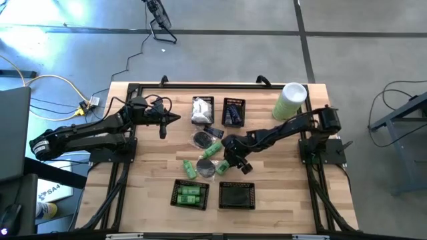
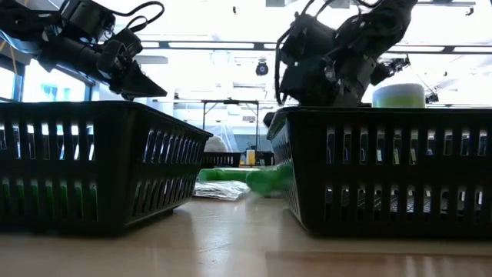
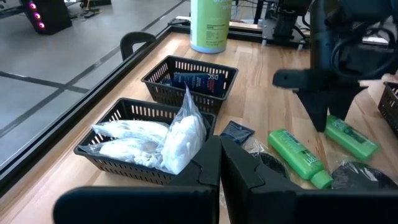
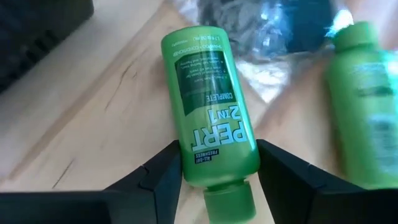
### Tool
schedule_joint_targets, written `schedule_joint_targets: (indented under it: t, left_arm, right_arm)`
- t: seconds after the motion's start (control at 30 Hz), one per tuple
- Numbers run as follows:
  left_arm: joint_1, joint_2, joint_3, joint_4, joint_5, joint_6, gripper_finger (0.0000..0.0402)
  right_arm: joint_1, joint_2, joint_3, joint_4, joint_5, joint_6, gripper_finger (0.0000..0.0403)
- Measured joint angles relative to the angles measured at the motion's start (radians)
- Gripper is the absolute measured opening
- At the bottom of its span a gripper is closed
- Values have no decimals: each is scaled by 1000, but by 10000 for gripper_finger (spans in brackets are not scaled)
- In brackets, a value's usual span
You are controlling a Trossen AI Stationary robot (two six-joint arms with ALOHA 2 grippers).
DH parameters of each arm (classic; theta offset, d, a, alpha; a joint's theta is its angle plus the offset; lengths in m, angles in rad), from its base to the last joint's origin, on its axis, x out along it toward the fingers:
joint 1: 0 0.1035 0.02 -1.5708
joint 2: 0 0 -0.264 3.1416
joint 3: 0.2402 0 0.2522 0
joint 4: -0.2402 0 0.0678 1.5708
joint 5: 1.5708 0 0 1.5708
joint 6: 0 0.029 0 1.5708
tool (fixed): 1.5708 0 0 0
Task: Pick & Place Travel size toiletries
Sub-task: Put the green shampoo into the bottom left black bin
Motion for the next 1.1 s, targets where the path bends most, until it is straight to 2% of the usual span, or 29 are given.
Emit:
schedule_joint_targets:
  t: [0.43, 0.67, 0.87, 1.1]
  left_arm:
    - [0, 0, 0, 3, 2, 0, 0]
    - [0, 0, 0, 2, 2, 0, 0]
    - [0, 0, 0, 8, 3, -36, 0]
    - [0, 0, 0, 6, 3, -63, 0]
  right_arm:
    - [-3, -158, 2, -31, 125, 41, 178]
    - [-8, -231, 4, 42, 178, 167, 178]
    - [-8, -235, 2, 139, 194, 275, 178]
    - [-13, -233, 3, 226, 377, 270, 178]
